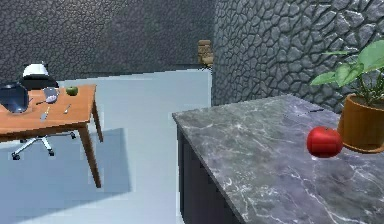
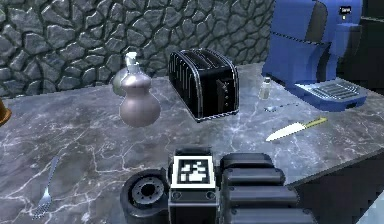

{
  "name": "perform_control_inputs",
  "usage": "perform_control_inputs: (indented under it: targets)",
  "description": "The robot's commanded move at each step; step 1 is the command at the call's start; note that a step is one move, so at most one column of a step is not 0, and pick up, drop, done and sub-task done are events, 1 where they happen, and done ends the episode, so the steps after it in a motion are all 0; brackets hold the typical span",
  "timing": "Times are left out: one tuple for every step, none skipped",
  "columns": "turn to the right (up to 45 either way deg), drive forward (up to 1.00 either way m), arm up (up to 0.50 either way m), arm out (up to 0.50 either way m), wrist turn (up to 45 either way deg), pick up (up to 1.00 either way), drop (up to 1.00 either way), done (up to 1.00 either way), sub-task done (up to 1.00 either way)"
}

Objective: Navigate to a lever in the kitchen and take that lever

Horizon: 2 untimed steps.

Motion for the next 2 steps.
perform_control_inputs:
  targets:
    - [0.0, 0.00, 0.00, 0.00, 45.0, 0.00, 0.00, 0.00, 0.00]
    - [0.0, 0.00, 0.00, 0.00, 45.0, 0.00, 0.00, 0.00, 0.00]
